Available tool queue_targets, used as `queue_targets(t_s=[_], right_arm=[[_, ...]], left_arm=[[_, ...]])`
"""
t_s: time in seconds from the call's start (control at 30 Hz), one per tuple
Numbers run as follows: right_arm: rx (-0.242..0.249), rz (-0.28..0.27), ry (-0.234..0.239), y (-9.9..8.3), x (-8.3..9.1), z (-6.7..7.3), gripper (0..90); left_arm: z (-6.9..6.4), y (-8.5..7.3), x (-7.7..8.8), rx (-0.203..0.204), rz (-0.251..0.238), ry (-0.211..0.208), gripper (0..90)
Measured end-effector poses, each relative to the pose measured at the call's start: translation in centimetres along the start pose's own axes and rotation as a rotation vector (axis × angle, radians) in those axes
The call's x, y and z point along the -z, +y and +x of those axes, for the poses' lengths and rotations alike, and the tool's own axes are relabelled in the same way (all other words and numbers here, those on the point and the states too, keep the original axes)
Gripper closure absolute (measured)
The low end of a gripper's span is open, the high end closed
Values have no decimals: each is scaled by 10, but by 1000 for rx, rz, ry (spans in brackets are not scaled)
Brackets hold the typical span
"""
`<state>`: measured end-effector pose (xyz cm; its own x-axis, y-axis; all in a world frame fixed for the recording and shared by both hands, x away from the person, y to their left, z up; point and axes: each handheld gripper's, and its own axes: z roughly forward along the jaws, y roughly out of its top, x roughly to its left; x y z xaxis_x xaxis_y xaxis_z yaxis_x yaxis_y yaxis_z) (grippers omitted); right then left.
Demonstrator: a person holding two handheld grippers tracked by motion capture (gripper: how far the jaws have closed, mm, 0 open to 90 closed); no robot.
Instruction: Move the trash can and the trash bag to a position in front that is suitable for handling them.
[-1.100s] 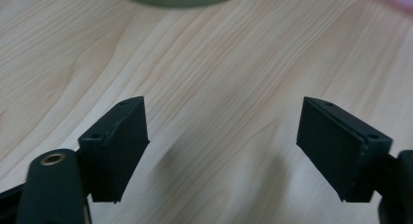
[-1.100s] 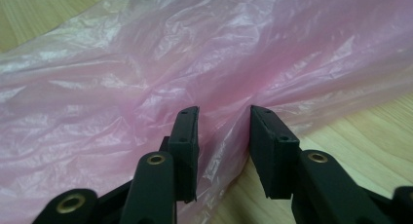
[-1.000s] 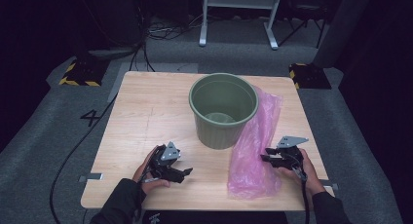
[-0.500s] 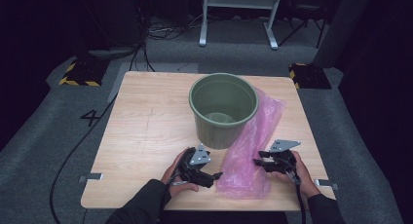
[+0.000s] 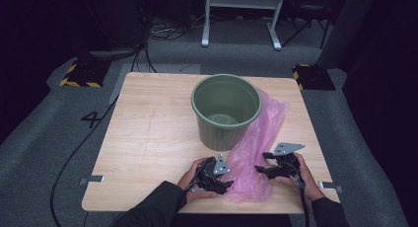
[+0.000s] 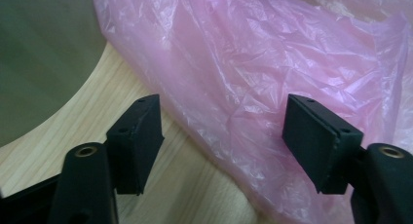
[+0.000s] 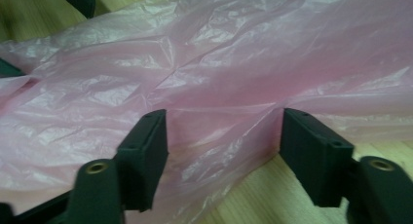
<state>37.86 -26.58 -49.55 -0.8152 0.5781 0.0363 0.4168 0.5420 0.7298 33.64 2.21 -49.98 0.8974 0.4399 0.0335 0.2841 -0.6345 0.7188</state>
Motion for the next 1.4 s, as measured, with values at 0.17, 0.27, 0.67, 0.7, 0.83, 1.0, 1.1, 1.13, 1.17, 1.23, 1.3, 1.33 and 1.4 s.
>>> queue_targets(t_s=[0.17, 0.27, 0.67, 0.7, 0.83, 1.0, 1.1, 1.13, 1.17, 1.23, 1.3, 1.33, 1.4], right_arm=[[-24, -54, -42, 1, 14, -6, 232], [-43, -80, -83, 1, 23, -12, 213], [-135, -89, -355, 2, 29, -52, 236], [-148, -90, -347, 2, 27, -54, 231], [-161, -86, -361, 7, 20, -58, 210], [-169, -59, -356, 9, 5, -60, 207], [-159, -24, -383, 9, 1, -60, 199], [-160, -15, -389, 8, 0, -60, 190], [-172, -13, -384, 7, -1, -61, 186], [-190, -14, -377, 4, -1, -63, 172], [-197, -14, -375, 2, -1, -64, 162], [-202, -8, -379, 1, -1, -65, 161], [-213, -1, -380, -1, -2, -66, 153]], left_arm=[[9, -9, 6, 14, -3, -41, 303], [14, -16, 12, 15, -9, -46, 272], [33, -45, 40, 14, -4, -45, 233], [35, -47, 43, 15, 1, -43, 230], [40, -55, 51, 27, -1, -29, 219], [45, -66, 61, 43, -1, -16, 218], [48, -72, 67, 56, -1, -2, 218], [49, -74, 69, 60, -1, 1, 218], [49, -75, 71, 64, -2, 7, 219], [50, -79, 75, 70, 0, 16, 219], [50, -83, 78, 77, 0, 21, 219], [50, -84, 80, 79, -1, 23, 218], [51, -86, 82, 85, -2, 28, 218]])
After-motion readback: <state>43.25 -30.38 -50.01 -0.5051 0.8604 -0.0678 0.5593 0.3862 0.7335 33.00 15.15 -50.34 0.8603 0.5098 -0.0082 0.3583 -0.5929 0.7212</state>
